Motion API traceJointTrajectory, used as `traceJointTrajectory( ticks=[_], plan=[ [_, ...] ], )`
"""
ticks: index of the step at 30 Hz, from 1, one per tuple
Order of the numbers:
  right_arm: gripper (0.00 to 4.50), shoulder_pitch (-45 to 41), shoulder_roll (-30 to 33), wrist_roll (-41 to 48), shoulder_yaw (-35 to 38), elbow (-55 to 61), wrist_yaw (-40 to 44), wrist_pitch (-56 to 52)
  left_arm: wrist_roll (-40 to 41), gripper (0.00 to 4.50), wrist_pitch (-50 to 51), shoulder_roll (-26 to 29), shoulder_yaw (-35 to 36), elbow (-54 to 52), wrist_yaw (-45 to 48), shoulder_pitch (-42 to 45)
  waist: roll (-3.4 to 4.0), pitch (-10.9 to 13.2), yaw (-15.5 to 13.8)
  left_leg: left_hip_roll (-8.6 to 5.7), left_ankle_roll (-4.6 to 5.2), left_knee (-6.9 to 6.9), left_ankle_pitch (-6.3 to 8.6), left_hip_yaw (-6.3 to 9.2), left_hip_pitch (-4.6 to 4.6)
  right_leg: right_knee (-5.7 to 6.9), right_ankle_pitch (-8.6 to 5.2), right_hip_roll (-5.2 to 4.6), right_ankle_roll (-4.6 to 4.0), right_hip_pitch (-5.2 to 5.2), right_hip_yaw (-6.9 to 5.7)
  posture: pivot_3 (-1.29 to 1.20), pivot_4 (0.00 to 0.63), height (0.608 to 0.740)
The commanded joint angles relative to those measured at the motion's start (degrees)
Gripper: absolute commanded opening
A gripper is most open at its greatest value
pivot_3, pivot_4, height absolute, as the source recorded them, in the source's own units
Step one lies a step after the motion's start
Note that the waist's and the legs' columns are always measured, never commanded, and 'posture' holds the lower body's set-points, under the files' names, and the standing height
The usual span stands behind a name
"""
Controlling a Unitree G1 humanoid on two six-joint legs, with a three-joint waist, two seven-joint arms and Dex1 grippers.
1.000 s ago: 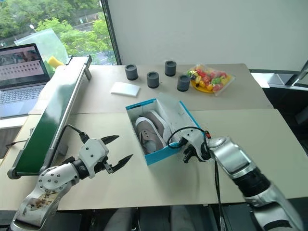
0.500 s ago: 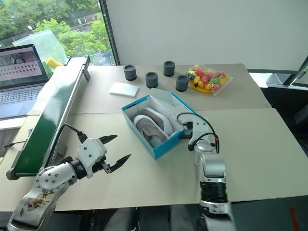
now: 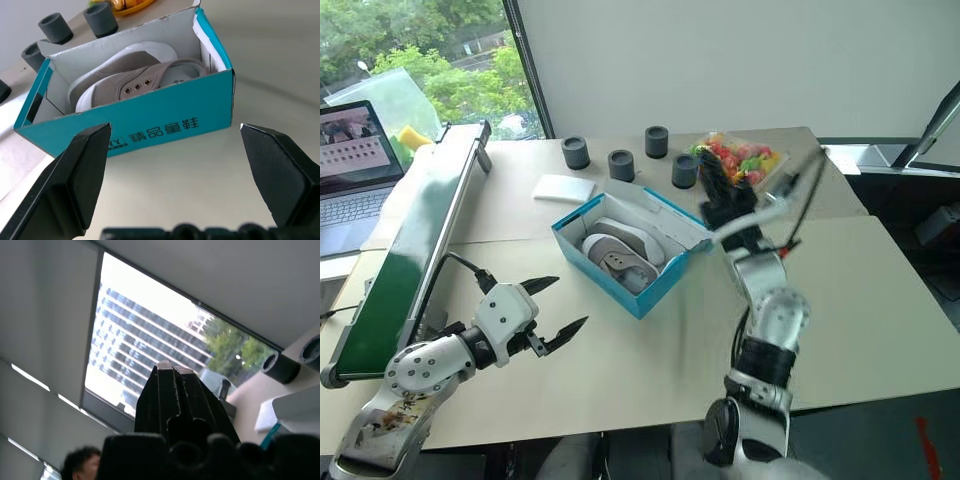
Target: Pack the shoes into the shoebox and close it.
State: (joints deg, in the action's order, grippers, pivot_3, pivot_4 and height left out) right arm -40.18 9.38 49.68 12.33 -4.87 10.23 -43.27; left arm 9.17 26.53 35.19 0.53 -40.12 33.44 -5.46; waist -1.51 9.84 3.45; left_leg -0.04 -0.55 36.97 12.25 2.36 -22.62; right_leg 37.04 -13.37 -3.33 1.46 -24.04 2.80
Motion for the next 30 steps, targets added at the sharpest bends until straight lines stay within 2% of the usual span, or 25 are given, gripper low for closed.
traceJointTrajectory(
  ticks=[1,3,6,10,16,23,27,30],
  plan=[
    [0.05,-0.51,11.24,-21.78,-20.38,-2.4,5.41,1.64,-0.26,4.4,0.09,0.34,1.13,-2.26,-0.75,-0.33,-0.01,-0.01,-0.74,0.0,0.0,0.0,0.0,-0.01,-0.1,-0.04,-0.03,-0.01,0.0,-0.08,-0.02,0.0,0.15,0.737],
    [0.05,-1.93,16.63,-32.56,-29.13,-4.96,8.43,7.79,-0.28,4.4,0.28,0.11,0.93,-2.48,-1.1,-0.52,-0.01,-0.01,-0.99,0.0,0.0,0.0,0.0,-0.02,-0.27,-0.06,-0.04,-0.02,0.02,-0.23,-0.02,0.0,0.15,0.737],
    [0.05,-3.57,19.84,-40.26,-35.24,-8.27,14.16,14.34,-0.52,4.4,0.32,-0.12,0.56,-2.5,-1.57,-0.74,-0.02,-0.01,-1.05,-0.05,0.0,0.01,0.01,-0.02,-0.47,-0.13,-0.05,-0.09,0.05,-0.34,-0.02,0.0,0.15,0.737],
    [0.05,-4.02,23.72,-48.92,-42.82,-7.63,23.14,19.37,-0.55,4.4,0.77,-0.27,0.28,-2.76,-2.16,-0.45,-0.04,-0.02,-1.03,-0.02,0.0,0.03,0.01,0.02,-0.27,-0.15,-0.02,-0.07,0.06,-0.14,-0.05,0.0,0.15,0.737],
    [0.05,-1.77,30.78,-47.31,-45.63,10.22,42.77,17.58,-0.5,4.4,1.27,-0.34,0.17,-2.61,-2.37,0.09,-0.05,-0.02,-1.16,-0.01,0.02,0.02,0.02,0.1,-0.32,-0.23,-0.02,-0.08,0.07,-0.15,-0.11,0.0,0.15,0.737],
    [0.05,-1.84,36.4,-43.59,-45.26,22.48,60.21,17.88,-0.59,4.4,1.29,-0.6,-0.73,-2.2,-2.63,0.95,-0.05,-0.01,-1.37,-0.01,0.02,0.06,0.03,0.19,-0.24,-0.21,-0.02,-0.09,0.07,-0.04,-0.19,0.0,0.15,0.737],
    [0.05,-2.66,35.08,-43.36,-44.65,22.83,63.11,17.45,-0.74,4.4,1.18,-0.72,-1.03,-1.98,-2.84,1.36,-0.06,-0.01,-1.35,-0.01,0.02,0.06,0.03,0.21,-0.26,-0.22,-0.02,-0.09,0.06,-0.05,-0.22,0.0,0.15,0.737],
    [0.05,-4.23,31.68,-44.89,-44.86,18.8,62.4,18.02,-0.91,4.4,1.0,-0.85,-1.14,-1.89,-3.04,1.35,-0.07,-0.01,-1.19,0.0,0.02,0.08,0.03,0.19,-0.24,-0.18,-0.01,-0.09,0.04,-0.05,-0.21,0.0,0.15,0.737]
  ],
)
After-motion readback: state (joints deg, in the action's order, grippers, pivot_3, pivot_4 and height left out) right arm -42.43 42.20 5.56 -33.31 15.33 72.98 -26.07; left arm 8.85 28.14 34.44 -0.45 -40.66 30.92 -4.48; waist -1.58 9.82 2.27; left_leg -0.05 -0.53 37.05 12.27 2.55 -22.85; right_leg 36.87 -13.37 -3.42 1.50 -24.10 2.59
